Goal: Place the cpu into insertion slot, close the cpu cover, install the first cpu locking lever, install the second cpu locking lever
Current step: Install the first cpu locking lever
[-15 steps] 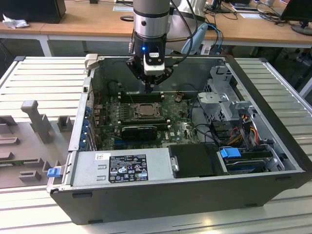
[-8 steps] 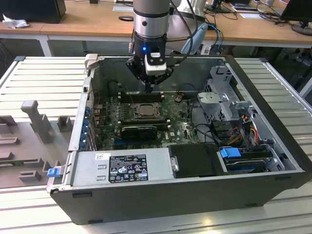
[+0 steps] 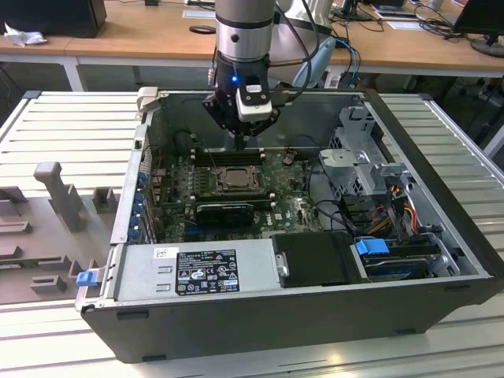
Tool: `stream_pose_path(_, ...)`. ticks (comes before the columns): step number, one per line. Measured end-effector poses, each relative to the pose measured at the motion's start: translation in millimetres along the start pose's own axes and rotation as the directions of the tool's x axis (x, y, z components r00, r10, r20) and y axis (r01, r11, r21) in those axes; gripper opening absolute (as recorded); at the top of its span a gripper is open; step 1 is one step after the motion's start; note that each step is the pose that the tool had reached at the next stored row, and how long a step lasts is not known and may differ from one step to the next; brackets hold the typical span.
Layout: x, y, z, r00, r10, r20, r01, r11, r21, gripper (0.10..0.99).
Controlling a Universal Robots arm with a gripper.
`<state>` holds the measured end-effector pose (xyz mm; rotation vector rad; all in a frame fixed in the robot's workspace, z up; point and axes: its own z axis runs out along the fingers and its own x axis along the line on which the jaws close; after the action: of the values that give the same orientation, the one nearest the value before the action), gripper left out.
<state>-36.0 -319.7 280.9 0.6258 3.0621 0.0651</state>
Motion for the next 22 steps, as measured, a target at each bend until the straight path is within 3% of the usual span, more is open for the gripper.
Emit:
stream_pose_path(8, 0.0, 0.0, 0.0, 0.9985, -0.054, -0.0024, 0.054, 0.9985, 0.000, 0.106)
stream_pose_path(22, 0.0, -0.1, 0.0, 0.9899, -0.142, -0.0061, 0.142, 0.9899, -0.001, 0.106)
